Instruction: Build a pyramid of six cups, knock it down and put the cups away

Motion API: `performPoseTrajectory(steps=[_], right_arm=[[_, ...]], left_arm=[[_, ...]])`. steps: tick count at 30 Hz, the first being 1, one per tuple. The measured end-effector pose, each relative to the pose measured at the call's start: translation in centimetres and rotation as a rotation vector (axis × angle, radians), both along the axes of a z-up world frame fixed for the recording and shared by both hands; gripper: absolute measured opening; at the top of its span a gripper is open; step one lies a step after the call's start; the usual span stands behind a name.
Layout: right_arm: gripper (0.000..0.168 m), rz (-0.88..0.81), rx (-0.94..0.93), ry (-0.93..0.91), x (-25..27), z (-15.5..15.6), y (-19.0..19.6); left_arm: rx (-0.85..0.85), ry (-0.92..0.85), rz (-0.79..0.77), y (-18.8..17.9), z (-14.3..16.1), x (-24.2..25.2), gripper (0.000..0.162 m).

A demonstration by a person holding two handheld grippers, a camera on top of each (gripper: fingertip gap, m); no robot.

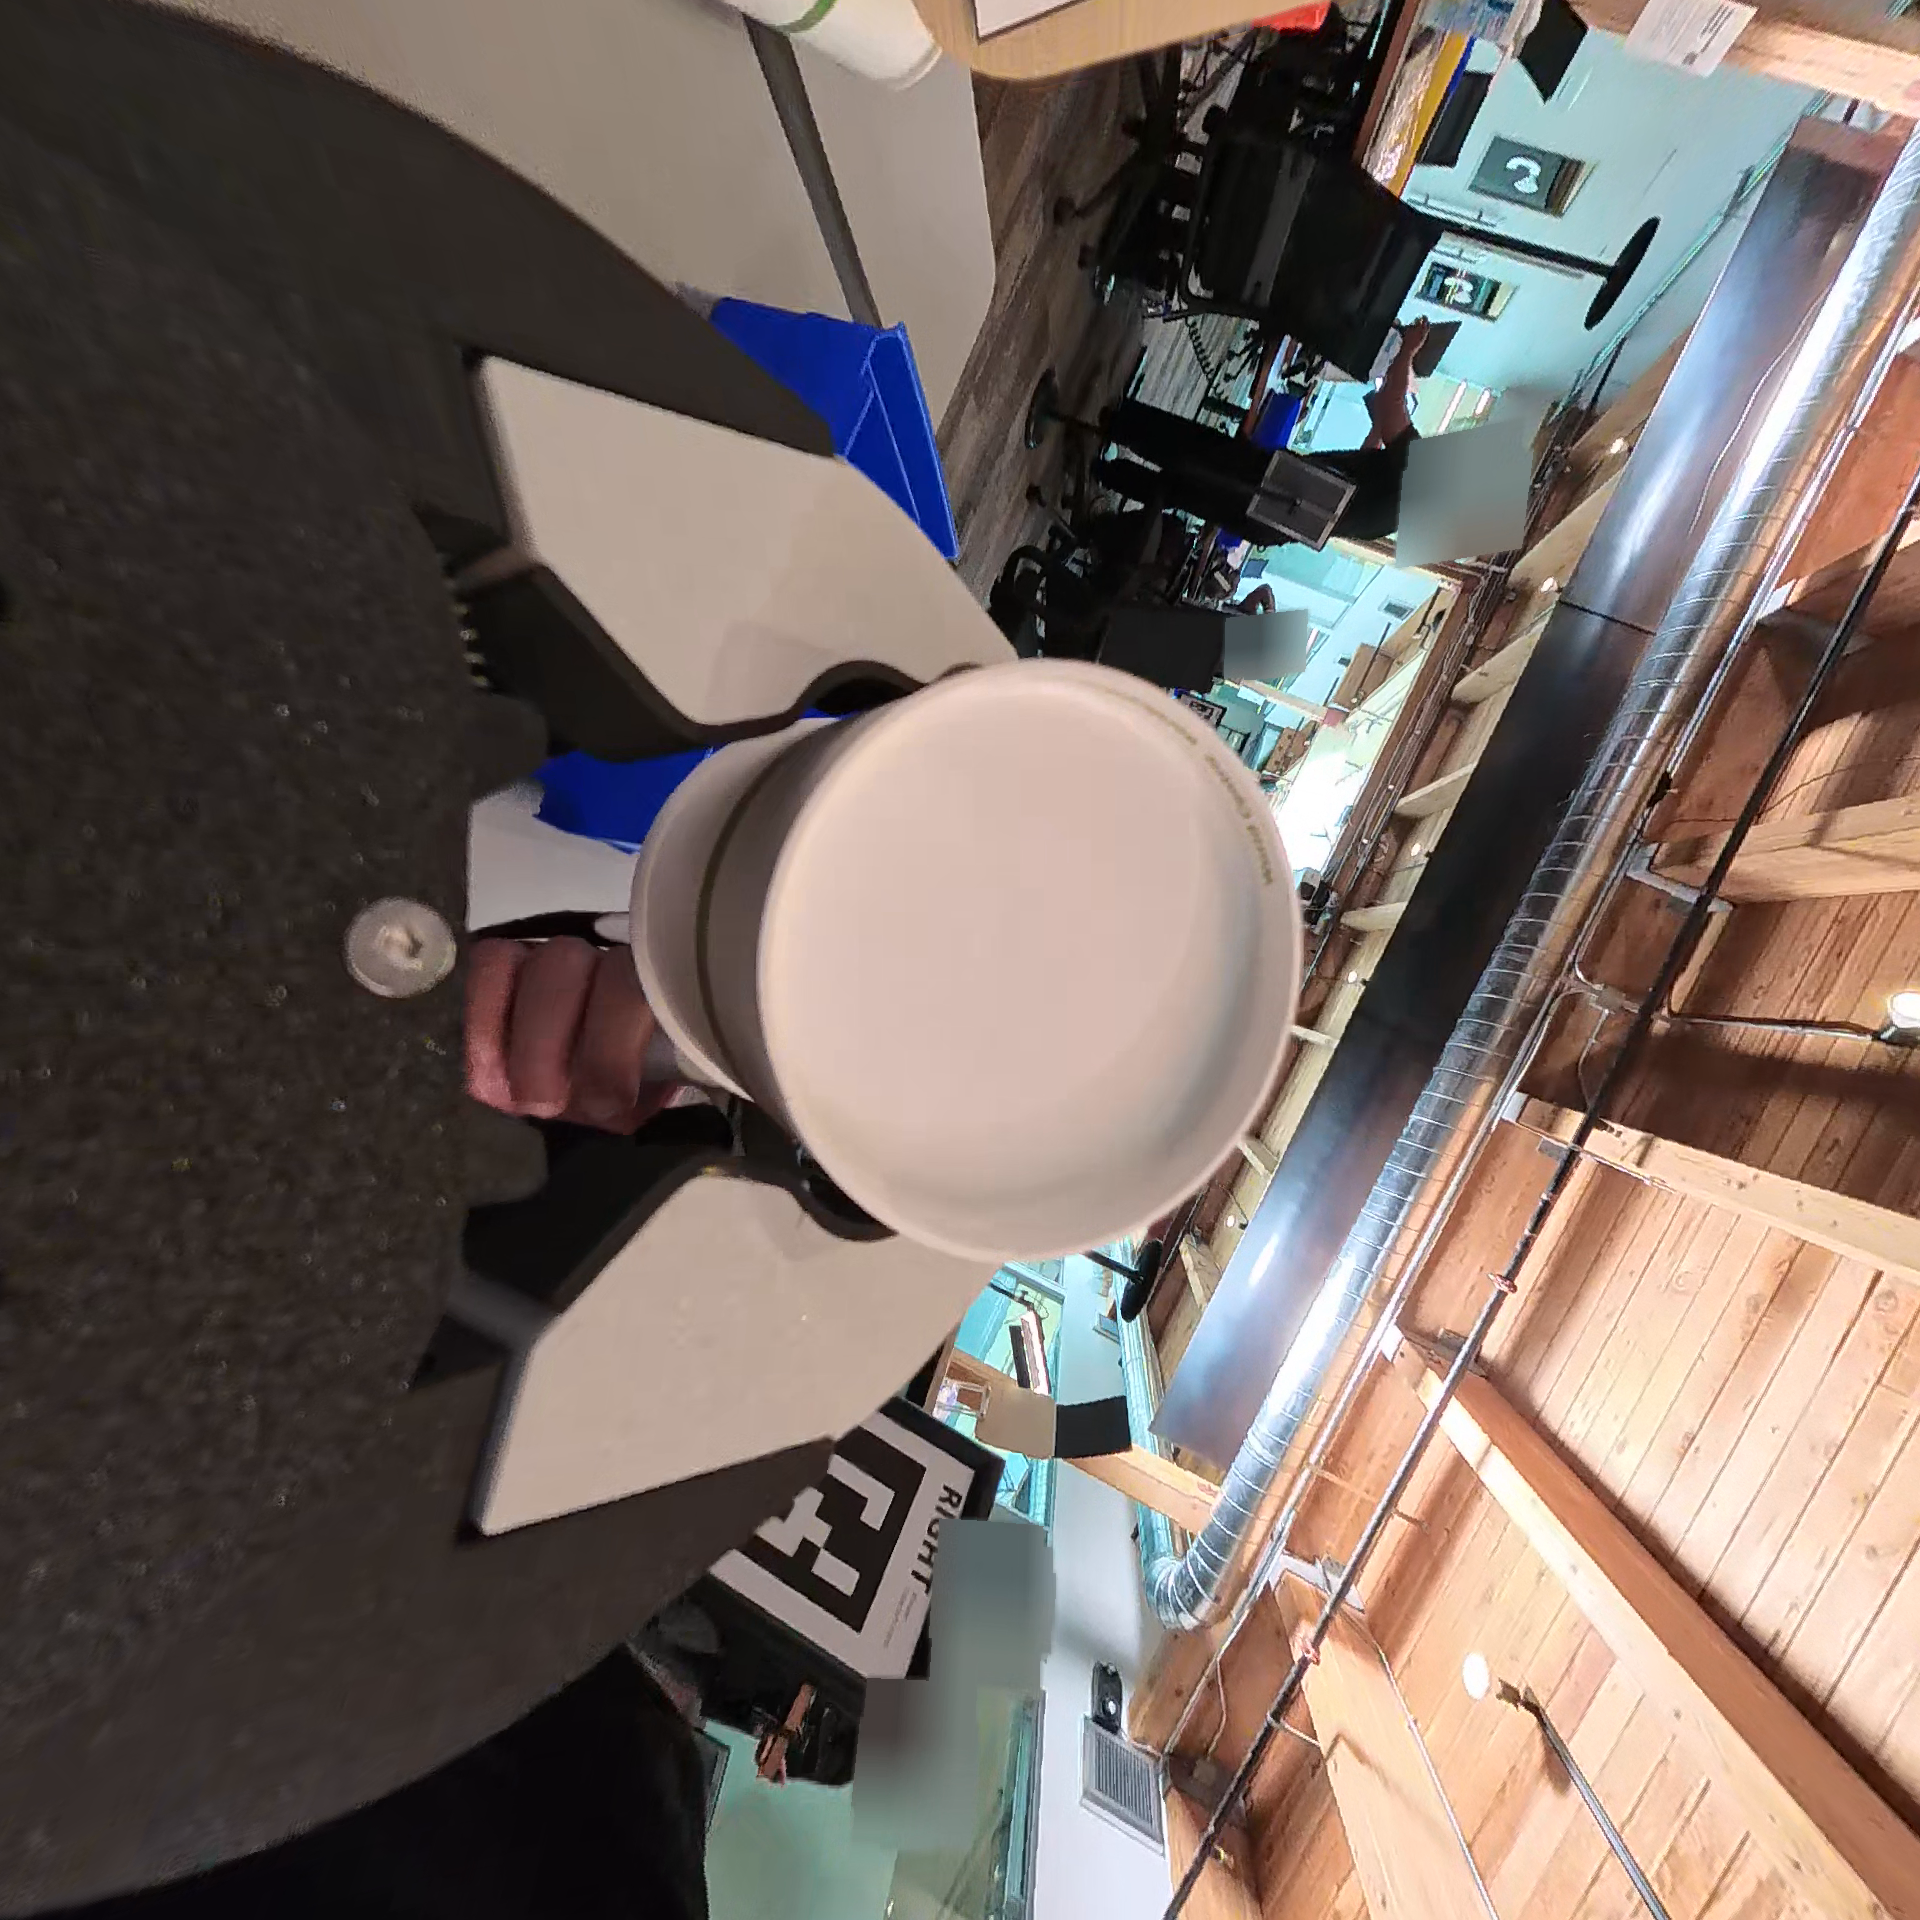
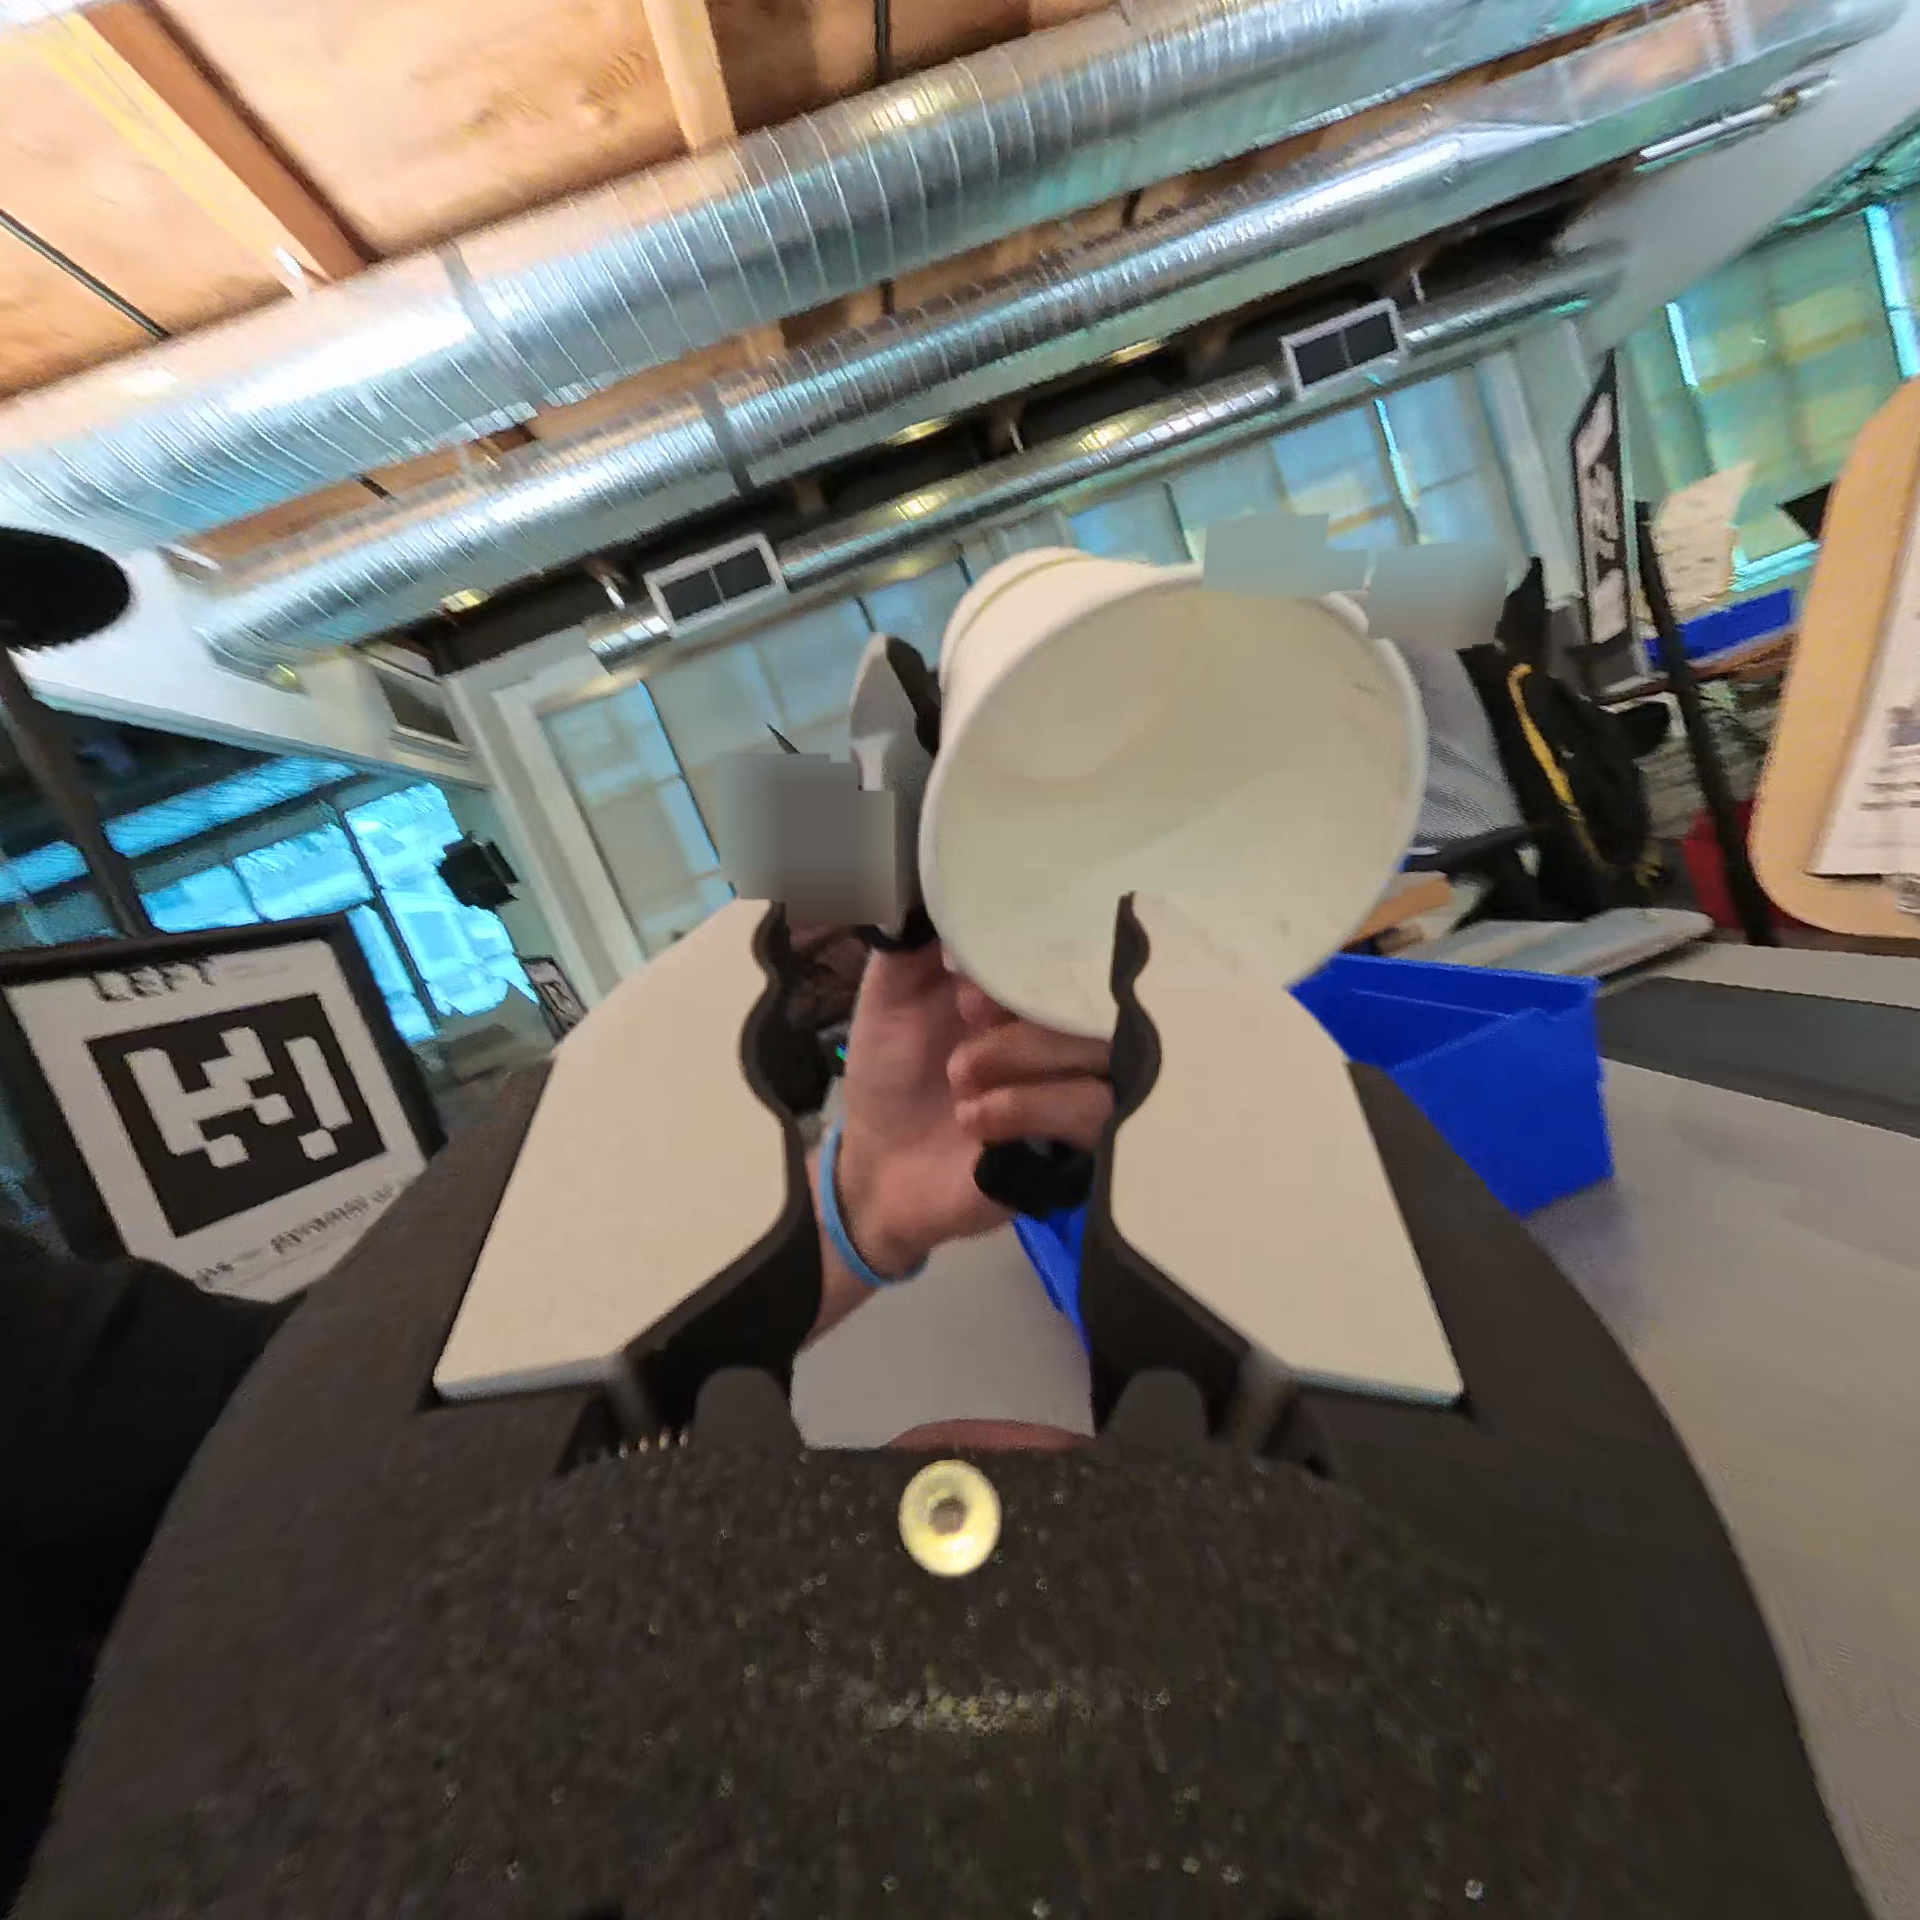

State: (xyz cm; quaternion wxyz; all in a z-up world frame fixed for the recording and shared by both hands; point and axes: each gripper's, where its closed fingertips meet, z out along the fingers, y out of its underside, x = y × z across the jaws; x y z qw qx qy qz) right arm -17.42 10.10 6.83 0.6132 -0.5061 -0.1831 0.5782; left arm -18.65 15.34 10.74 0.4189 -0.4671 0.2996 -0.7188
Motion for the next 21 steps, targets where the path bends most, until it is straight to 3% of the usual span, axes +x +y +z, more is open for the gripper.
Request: performPoseTrajectory(steps=[8,11,17,19,21], right_arm=[[0.040,0.084,-0.024,0.115,-0.6,-0.6,0.1],[0.008,0.071,-0.012,0.096,-0.5,-0.9,0.1],[0.000,0.009,-0.010,0.068,0.5,-1.3,0.6],[0.000,-0.019,-0.007,0.061,1.1,-1.1,0.7],[0.000,-0.048,0.007,0.031,1.8,-0.8,0.7]], left_arm=[[-0.053,0.011,-0.031,-0.2,-2.4,2.3,0.090],[-0.046,0.038,-0.036,-0.6,-3.2,3.0,0.090],[-0.067,0.116,0.013,-0.6,-3.9,2.7,0.091],[-0.076,0.158,0.064,-0.4,-4.2,1.8,0.105],[-0.051,0.227,0.165,-0.2,-5.3,0.3,0.107]])
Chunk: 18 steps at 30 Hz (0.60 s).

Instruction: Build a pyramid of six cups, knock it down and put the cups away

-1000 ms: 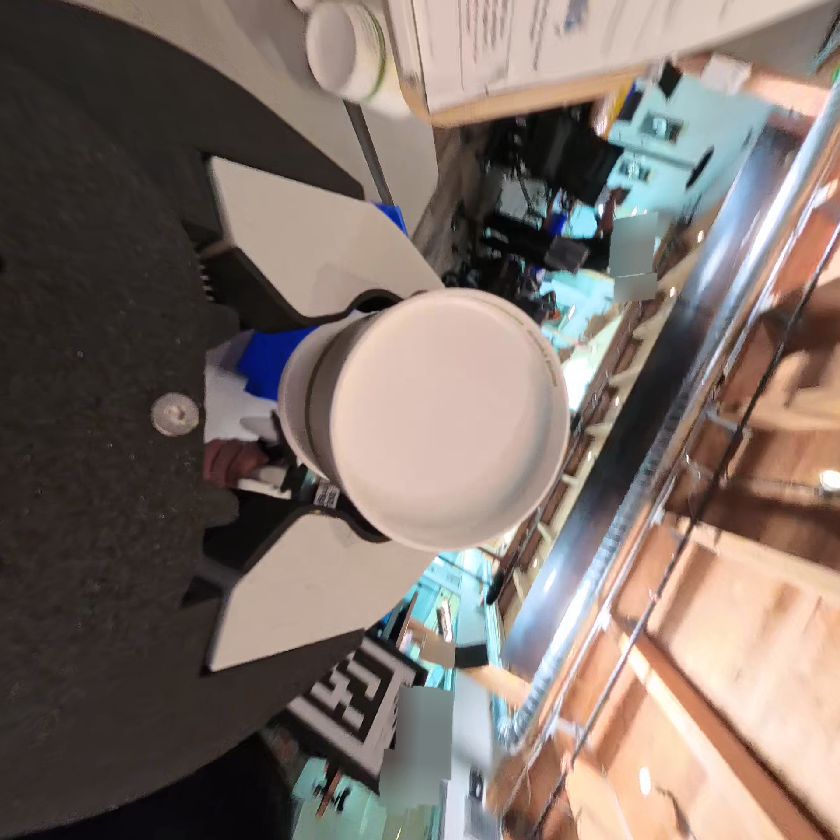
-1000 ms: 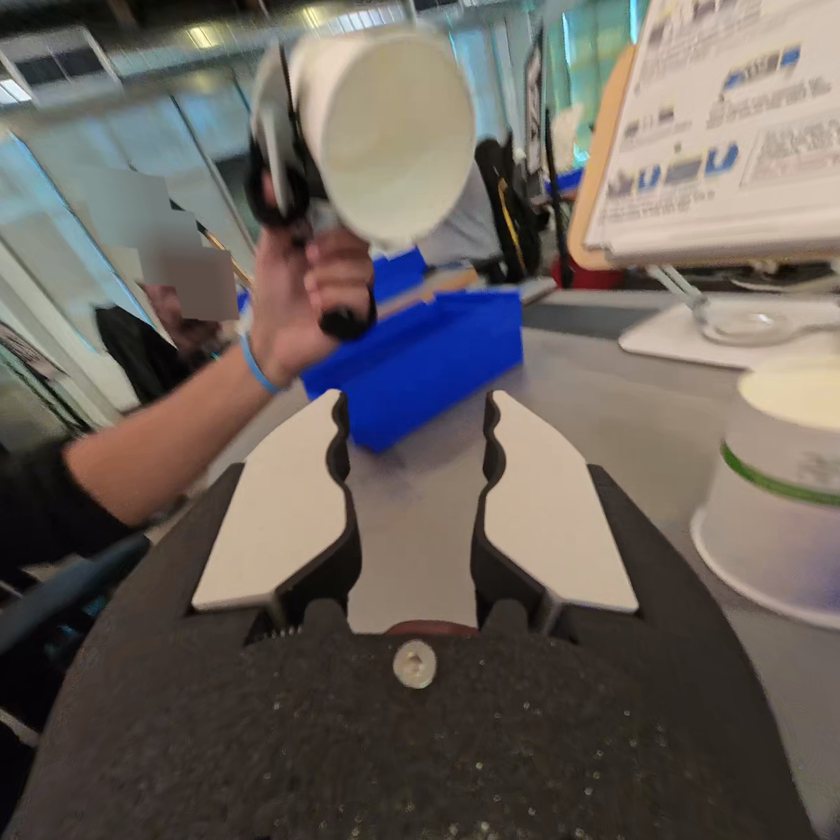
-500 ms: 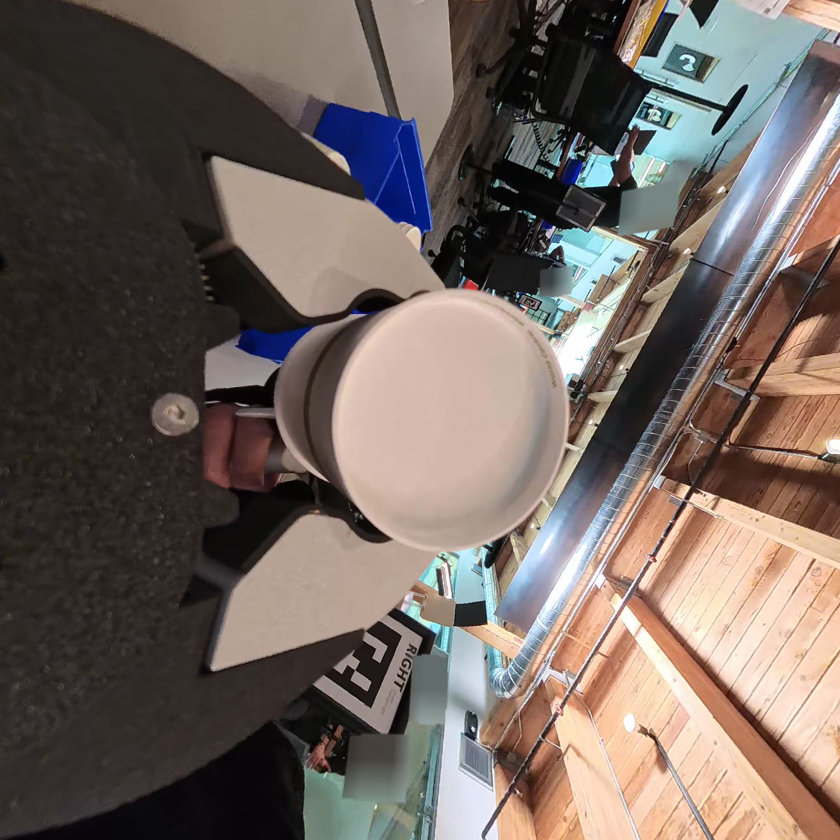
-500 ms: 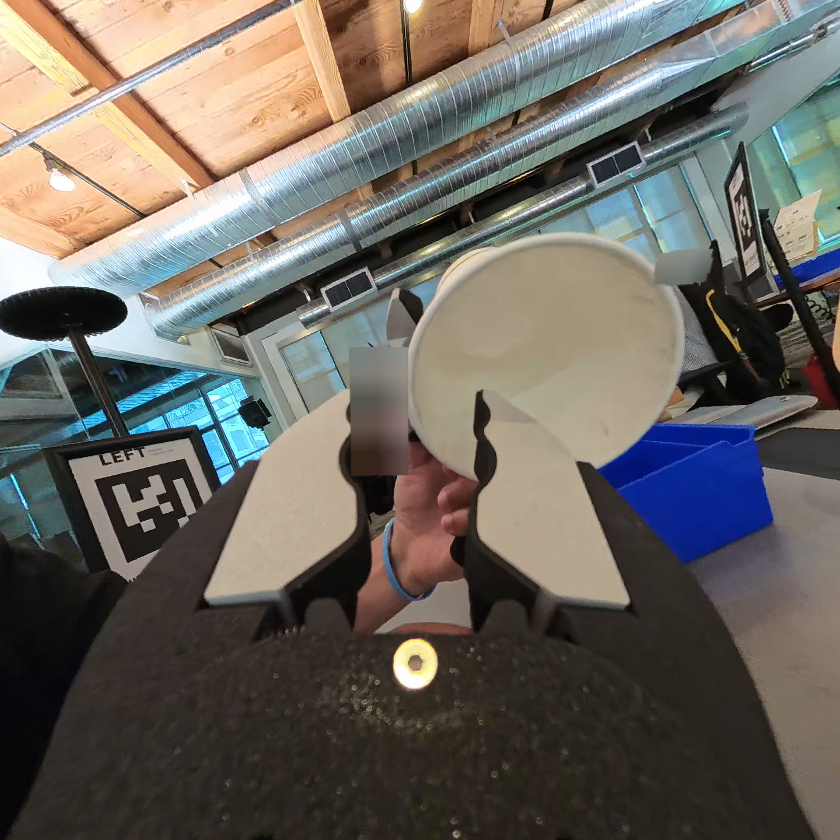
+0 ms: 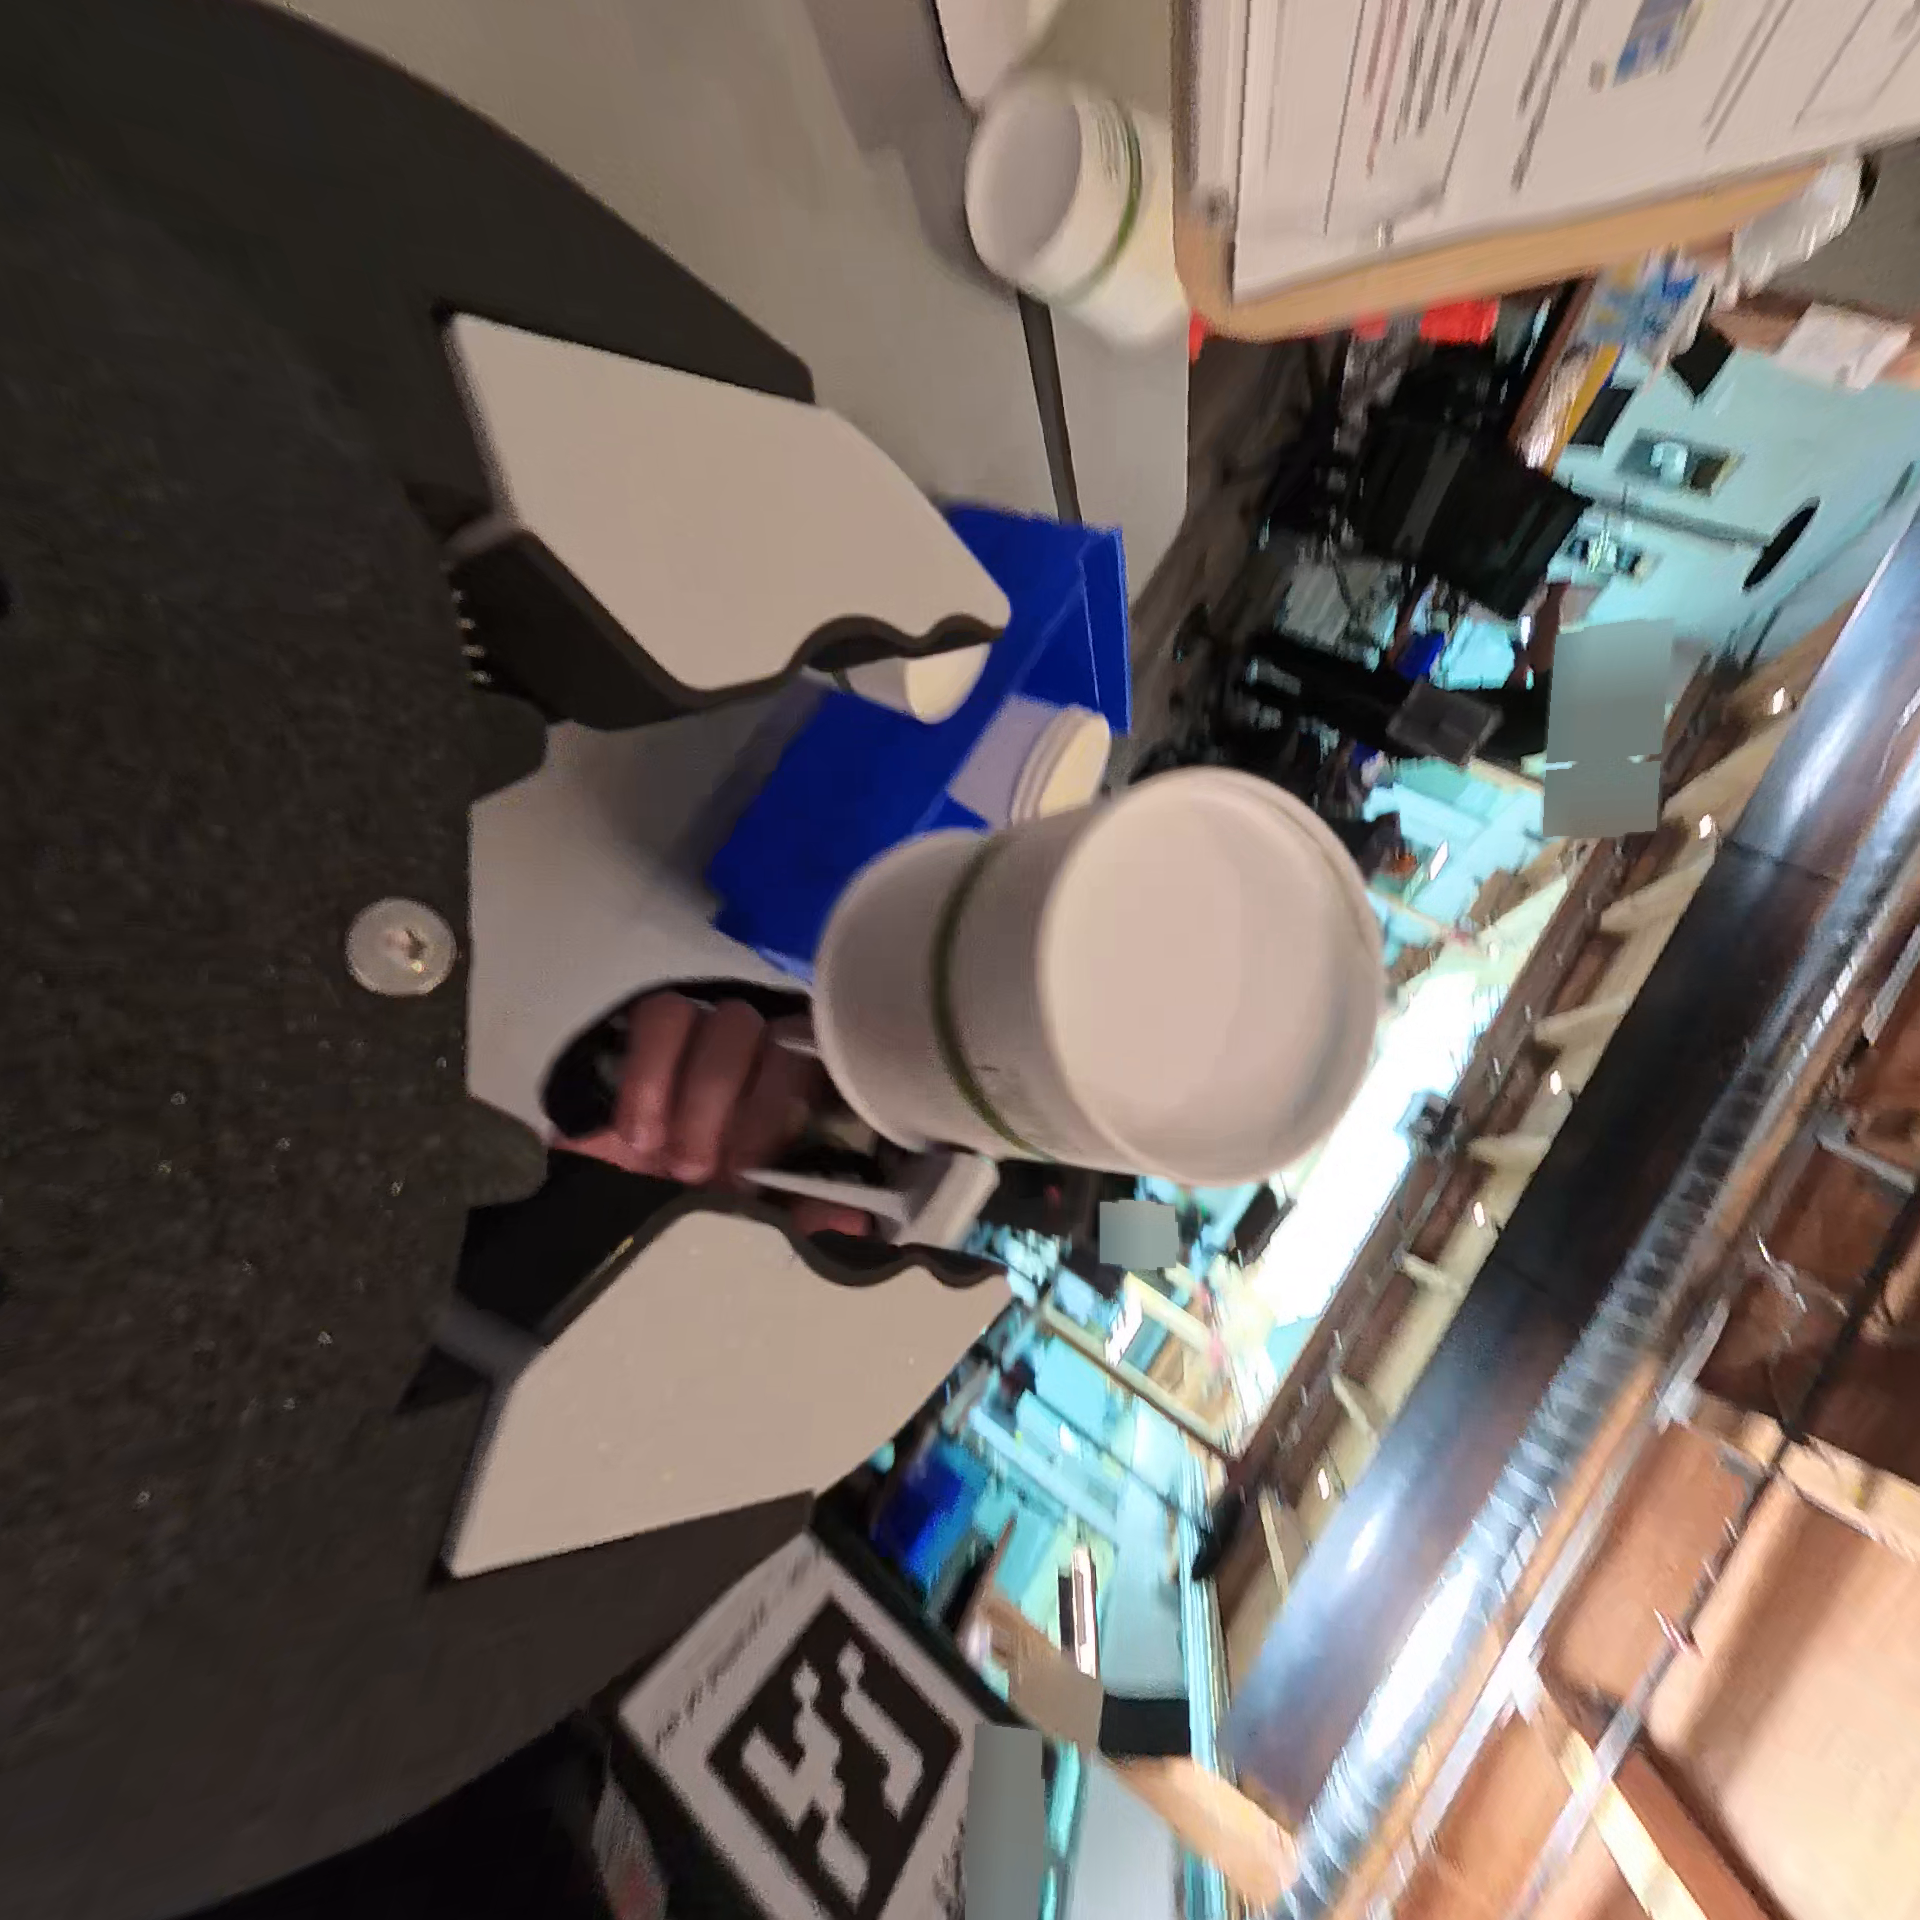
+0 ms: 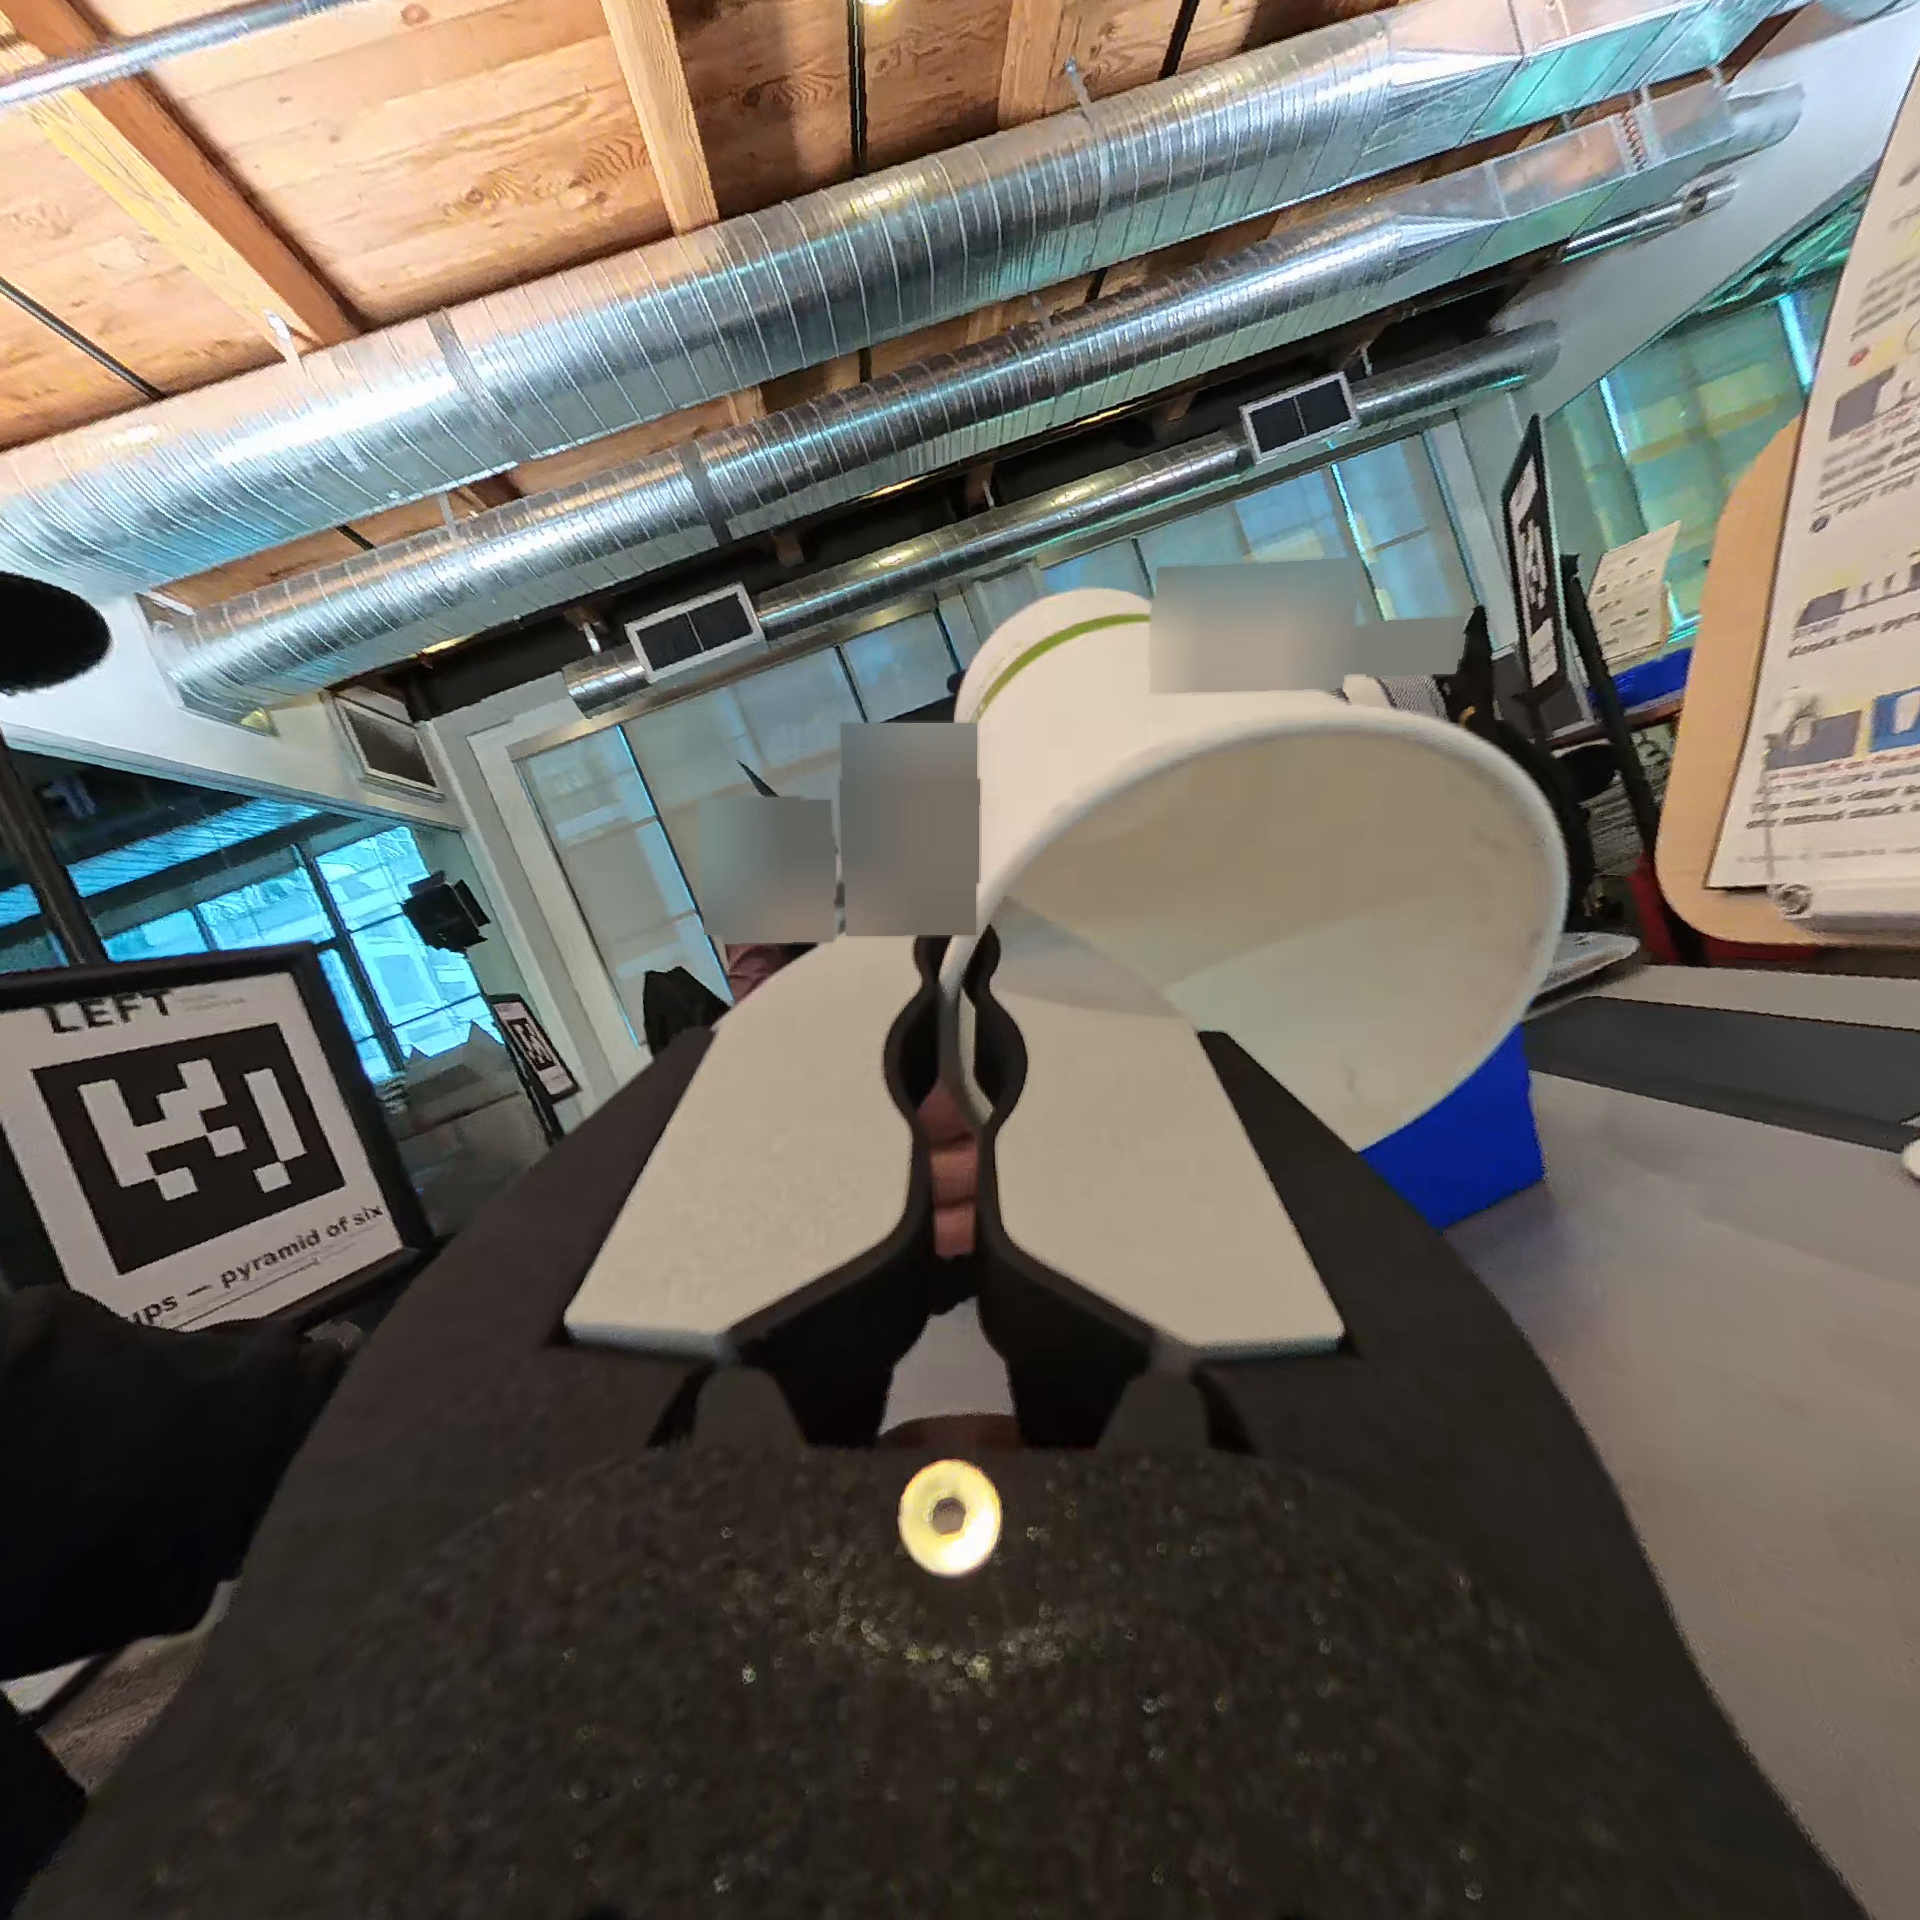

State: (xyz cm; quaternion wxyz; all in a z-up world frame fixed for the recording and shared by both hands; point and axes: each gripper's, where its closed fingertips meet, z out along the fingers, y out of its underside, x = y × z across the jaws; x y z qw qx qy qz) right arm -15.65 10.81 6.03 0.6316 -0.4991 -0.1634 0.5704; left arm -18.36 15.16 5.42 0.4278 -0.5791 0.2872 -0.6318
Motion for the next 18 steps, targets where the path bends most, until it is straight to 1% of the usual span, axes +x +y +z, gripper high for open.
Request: performPoseTrajectory(steps=[2,4,5,7,8,11,15,17,18], right_arm=[[0.000,-0.030,0.020,-0.034,0.8,0.4,-0.2],[0.000,-0.072,0.047,-0.076,1.7,0.8,-0.3],[0.000,-0.096,0.060,-0.103,2.2,0.9,-0.4],[0.000,-0.153,0.077,-0.179,3.3,0.9,-0.4],[0.001,-0.185,0.086,-0.222,3.9,1.0,-0.4],[0.000,-0.315,0.104,-0.394,7.1,2.4,-0.3],[0.000,-0.563,0.152,-0.667,13.9,7.6,-0.5],[0.000,-0.731,0.154,-0.854,18.4,10.5,0.4],[0.000,-0.784,0.132,-0.977,20.4,11.5,1.1]], left_arm=[[0.037,0.103,0.137,0.0,-2.3,-1.7,0.105],[0.102,0.318,0.316,-0.2,-6.6,-3.6,0.105],[0.161,0.418,0.402,-0.7,-8.5,-4.7,0.105],[0.246,0.511,0.519,-2.5,-11.0,-6.2,0.103],[0.250,0.539,0.538,-3.4,-11.9,-6.5,0.098],[0.231,0.575,0.506,-5.6,-13.1,-6.4,0.096],[0.259,0.578,0.487,-6.0,-13.1,-6.2,0.092],[0.247,0.592,0.473,-5.9,-13.6,-6.0,0.090],[0.239,0.601,0.461,-5.9,-13.9,-6.0,0.090]])
